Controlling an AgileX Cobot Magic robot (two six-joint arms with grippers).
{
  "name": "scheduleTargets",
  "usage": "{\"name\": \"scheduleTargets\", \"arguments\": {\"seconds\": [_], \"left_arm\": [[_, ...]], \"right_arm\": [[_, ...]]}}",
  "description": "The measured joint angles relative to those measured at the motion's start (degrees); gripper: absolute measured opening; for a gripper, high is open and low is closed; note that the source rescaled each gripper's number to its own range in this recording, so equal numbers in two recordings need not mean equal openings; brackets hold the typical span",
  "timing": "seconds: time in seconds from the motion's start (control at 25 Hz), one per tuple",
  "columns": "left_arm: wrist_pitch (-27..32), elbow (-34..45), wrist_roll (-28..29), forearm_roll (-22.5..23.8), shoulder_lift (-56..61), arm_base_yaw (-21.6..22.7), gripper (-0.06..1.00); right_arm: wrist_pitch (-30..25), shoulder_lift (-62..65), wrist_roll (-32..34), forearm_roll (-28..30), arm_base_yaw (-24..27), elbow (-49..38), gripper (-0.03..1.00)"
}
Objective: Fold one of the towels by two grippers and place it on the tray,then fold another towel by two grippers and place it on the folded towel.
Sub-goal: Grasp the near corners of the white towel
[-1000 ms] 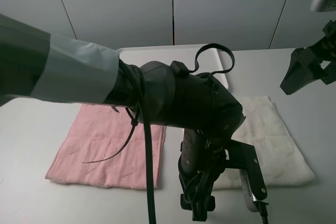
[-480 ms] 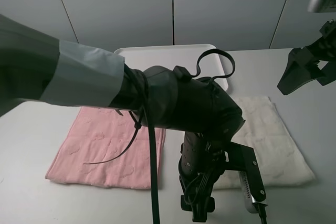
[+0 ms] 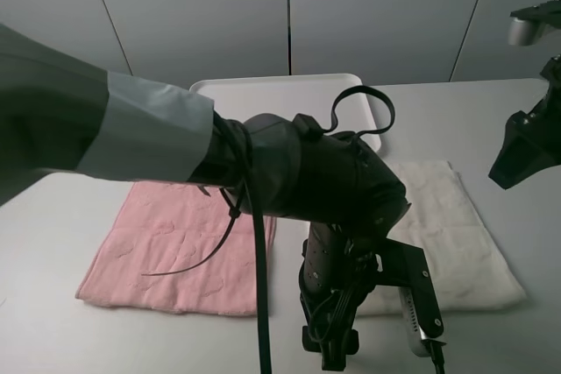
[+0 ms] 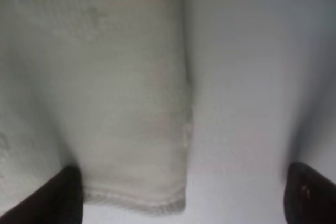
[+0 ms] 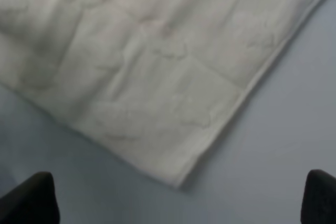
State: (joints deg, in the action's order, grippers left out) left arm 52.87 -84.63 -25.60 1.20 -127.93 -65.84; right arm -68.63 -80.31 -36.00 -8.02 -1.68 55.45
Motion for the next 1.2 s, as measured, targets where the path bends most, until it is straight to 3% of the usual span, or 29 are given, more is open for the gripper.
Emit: {"name": "scheduleTargets", "arguments": {"seconds": [0.24,0.56,0.84,1.0,1.2], "left_arm": [[0.0,0.0,0.0,0.1,0.0,0.0,0.99],[0.0,-0.03,0.0,0.2,-0.13,0.0,0.99],[0.03,-0.03,0.0,0.2,-0.13,0.0,0.99],[0.03,-0.03,0.0,0.2,-0.13,0.0,0.99],[0.13,-0.03,0.0,0.2,-0.13,0.0,0.99]], "right_arm": [[4.19,0.1,-12.38,5.88,0.0,-7.75,1.0],[17.64,0.1,-26.64,6.12,0.0,-19.66,1.0],[23.93,0.2,-43.0,6.12,0.0,-28.11,1.0],[26.41,0.08,-49.91,6.14,0.0,-31.46,1.0],[30.75,-0.41,-53.45,6.98,0.0,-33.19,1.0]]}}
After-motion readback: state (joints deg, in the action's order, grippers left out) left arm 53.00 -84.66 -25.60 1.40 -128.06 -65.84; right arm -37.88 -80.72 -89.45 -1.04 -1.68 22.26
